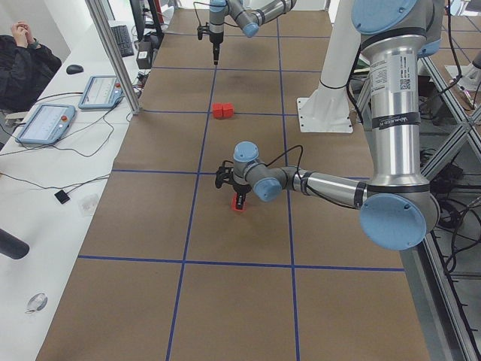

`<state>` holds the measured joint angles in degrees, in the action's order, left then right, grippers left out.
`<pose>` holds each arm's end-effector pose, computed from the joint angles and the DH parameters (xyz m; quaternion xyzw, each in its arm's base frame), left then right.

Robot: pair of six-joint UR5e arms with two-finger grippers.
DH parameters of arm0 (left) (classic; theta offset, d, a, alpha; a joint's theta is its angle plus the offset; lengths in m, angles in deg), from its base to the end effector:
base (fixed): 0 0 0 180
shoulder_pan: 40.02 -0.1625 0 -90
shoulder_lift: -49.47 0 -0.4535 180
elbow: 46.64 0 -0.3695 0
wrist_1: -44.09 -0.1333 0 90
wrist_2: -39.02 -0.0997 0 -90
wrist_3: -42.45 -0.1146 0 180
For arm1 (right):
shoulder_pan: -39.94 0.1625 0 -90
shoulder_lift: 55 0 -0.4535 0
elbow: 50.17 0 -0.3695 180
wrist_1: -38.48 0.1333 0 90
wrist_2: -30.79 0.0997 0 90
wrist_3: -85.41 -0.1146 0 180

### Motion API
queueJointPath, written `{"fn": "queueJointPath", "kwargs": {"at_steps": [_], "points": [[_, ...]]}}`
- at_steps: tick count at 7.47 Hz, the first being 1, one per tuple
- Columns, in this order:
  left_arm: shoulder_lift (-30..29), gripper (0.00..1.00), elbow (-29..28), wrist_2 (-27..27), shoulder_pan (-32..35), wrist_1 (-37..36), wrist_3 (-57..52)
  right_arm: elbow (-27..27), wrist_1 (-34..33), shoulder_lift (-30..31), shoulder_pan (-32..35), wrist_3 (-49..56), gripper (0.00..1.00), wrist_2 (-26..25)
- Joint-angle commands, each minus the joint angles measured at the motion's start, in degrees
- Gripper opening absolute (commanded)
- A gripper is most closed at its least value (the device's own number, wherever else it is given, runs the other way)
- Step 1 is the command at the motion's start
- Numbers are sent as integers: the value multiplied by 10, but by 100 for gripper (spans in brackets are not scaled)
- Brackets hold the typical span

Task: Form red blocks into L shape at center
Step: 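Carry the red cube with the left gripper toward the two center cubes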

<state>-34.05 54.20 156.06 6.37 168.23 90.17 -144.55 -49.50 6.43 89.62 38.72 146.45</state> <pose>0.2577 -0.3882 0.6028 0.0662 0.3835 0.0441 0.9201 -0.3683 -0.5633 0.3873 0.0667 -0.3553 -0.0149 0.9323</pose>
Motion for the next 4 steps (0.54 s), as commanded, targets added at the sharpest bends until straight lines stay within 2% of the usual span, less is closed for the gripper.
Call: {"fn": "queueJointPath", "kwargs": {"at_steps": [1, 3, 4], "points": [[-37, 0, 5, 1, 16, -24, 1, 2, 0, 0, 0, 0, 99, 0], [-106, 0, 6, 0, 24, -96, 11, 2, 0, 1, 0, 0, 99, 0], [-161, 0, 6, 2, 24, -154, 58, 1, 0, 1, 1, 1, 99, 0]]}}
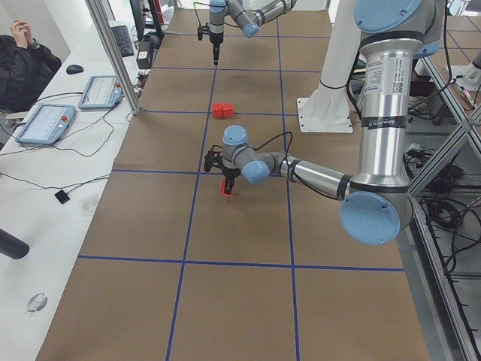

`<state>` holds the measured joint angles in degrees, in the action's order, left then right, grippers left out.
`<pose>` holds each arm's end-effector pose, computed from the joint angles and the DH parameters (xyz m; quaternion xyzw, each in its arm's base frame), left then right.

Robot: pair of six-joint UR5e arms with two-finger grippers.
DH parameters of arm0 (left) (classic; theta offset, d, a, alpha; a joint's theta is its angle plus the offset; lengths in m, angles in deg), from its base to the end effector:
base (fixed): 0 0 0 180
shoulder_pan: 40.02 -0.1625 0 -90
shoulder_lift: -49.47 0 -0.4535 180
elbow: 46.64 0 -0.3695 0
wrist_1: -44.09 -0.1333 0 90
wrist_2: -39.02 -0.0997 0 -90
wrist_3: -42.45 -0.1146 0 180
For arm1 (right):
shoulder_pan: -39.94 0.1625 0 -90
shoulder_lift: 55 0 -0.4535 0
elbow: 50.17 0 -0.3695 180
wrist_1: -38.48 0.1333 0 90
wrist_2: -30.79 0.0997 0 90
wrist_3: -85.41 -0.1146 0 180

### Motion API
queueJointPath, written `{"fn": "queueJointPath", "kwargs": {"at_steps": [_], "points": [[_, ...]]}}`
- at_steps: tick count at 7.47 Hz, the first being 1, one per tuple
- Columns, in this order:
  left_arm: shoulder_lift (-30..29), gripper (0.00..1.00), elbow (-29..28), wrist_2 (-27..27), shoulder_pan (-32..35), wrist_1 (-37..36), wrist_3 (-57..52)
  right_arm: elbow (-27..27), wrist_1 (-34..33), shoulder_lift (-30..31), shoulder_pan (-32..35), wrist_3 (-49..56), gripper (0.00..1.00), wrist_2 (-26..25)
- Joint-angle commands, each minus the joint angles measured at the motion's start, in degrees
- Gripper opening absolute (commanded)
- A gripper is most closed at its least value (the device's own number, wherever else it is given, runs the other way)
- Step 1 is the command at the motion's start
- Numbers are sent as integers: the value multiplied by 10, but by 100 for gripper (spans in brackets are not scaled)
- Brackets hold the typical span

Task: Form red blocks into L shape at center
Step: 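Carry the red cube with the left gripper toward the two center cubes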

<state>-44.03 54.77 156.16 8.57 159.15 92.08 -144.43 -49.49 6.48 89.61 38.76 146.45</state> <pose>0.2876 -0.4486 0.5342 0.0755 0.3915 0.0145 0.9169 -0.3685 -0.5634 0.3888 0.0658 -0.3545 -0.0150 0.9326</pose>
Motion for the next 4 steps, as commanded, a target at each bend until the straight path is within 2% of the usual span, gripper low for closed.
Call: {"fn": "queueJointPath", "kwargs": {"at_steps": [1, 2, 4], "points": [[-128, 0, -2, 1, 1, -132, 129, 0, 0, 1, 1, 4, 99, 0], [-183, 0, -13, -1, -2, -178, 199, 1, 0, 0, 1, 6, 99, 0], [-223, 0, -34, -1, -23, -184, 368, 4, 0, 2, 1, 8, 99, -1]]}}
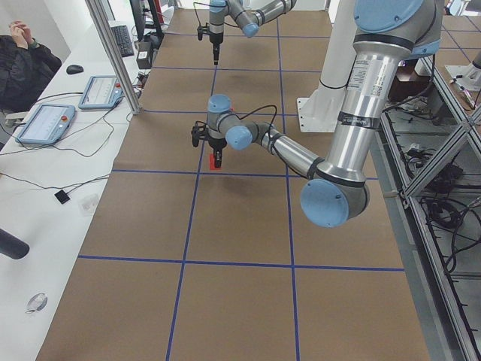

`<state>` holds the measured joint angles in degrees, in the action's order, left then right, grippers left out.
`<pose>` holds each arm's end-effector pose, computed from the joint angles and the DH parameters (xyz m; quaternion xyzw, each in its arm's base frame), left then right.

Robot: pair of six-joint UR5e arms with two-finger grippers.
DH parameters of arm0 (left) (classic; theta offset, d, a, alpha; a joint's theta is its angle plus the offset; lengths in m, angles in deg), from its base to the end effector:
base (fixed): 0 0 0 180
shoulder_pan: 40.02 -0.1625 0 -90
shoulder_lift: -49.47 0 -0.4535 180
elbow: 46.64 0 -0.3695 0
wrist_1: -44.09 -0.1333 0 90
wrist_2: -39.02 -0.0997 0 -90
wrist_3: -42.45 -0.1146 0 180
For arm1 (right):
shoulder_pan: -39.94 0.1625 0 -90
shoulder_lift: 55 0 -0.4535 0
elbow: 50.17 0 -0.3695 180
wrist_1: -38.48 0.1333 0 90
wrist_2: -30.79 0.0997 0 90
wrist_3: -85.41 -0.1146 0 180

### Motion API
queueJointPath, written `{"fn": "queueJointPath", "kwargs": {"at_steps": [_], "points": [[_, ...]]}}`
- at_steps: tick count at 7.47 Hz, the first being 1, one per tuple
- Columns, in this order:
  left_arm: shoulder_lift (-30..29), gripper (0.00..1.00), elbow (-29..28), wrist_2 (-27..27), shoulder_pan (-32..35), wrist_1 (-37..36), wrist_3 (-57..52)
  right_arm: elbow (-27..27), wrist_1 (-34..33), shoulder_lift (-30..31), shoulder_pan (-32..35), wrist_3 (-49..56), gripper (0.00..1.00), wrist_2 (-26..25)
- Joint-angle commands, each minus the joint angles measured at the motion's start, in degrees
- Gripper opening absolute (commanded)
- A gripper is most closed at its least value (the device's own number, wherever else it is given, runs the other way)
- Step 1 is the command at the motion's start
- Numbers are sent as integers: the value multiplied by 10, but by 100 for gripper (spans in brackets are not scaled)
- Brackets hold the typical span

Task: Form red blocks into L shape at center
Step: 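Carry the red cube with the left gripper toward the two center cubes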

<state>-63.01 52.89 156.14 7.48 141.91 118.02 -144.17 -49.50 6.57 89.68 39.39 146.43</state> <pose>0.3649 -0.5182 0.4002 -0.0187 0.3974 -0.1836 0.8989 -0.3681 -0.5642 0.3920 0.0658 -0.3521 -0.0188 0.9335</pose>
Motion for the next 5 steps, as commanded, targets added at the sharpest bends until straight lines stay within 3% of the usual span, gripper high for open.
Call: {"fn": "queueJointPath", "kwargs": {"at_steps": [1, 2, 4, 5], "points": [[-62, 0, -34, -21, -25, -13, 209, 1, 0, 3, 0, 0, 99, -1], [-85, 0, -50, -60, -53, -14, 297, 1, 0, 4, 4, 3, 99, -1], [-179, 0, -128, -70, -62, -35, 485, -2, 0, 13, 11, 30, 99, 0], [-243, 0, -176, -72, -75, -84, 538, -2, 22, 34, 21, 52, 99, 0]]}}
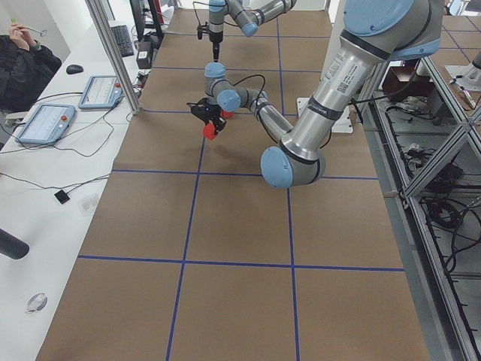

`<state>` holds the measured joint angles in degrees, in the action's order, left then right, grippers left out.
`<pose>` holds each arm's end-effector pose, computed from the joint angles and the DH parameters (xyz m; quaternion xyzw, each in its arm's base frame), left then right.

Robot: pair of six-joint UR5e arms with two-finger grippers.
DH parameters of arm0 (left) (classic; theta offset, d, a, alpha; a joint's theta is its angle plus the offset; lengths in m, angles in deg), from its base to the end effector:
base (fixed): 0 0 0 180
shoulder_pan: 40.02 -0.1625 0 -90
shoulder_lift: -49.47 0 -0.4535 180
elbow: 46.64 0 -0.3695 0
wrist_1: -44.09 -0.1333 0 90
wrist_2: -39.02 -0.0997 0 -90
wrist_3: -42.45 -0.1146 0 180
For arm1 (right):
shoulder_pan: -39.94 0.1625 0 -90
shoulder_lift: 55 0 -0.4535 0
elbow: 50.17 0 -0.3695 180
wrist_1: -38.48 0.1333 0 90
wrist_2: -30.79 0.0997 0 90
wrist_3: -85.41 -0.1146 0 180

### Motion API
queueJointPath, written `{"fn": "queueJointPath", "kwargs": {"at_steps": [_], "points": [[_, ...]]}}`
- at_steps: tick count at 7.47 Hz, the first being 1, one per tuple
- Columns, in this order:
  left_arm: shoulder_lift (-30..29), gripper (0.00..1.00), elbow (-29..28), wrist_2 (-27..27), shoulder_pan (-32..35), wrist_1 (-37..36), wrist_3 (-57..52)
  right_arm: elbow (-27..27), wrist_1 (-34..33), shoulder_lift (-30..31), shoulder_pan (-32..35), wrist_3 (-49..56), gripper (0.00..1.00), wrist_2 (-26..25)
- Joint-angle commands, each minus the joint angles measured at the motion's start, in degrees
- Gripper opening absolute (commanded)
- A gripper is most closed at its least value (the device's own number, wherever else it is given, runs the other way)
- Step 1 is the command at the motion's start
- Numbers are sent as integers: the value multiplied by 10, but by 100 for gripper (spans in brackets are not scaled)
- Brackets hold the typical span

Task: Form red blocks into L shape at center
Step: 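Carry the red cube with the left gripper toward the two center cubes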

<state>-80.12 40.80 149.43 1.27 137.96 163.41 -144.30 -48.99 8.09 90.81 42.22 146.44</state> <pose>0.4867 -0.5516 0.3054 -0.1344 0.3574 -0.4937 0.7813 -0.3529 -0.5664 0.4073 0.0721 -0.3453 -0.0310 0.9352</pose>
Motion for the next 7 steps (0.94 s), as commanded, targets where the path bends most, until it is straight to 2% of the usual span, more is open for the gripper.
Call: {"fn": "queueJointPath", "kwargs": {"at_steps": [1, 3, 6, 7], "points": [[-113, 0, -99, -3, -16, -58, 129, 1, 62, 52, 19, 34, 99, 4], [-117, 0, -117, 7, -31, -60, 184, -1, 103, 80, 34, 59, 99, 48], [-119, 0, -132, 67, -31, -56, 199, -7, 113, 88, 34, 56, 99, 58], [-122, 0, -132, 68, -26, -52, 207, -7, 113, 88, 34, 56, 99, 58]]}}
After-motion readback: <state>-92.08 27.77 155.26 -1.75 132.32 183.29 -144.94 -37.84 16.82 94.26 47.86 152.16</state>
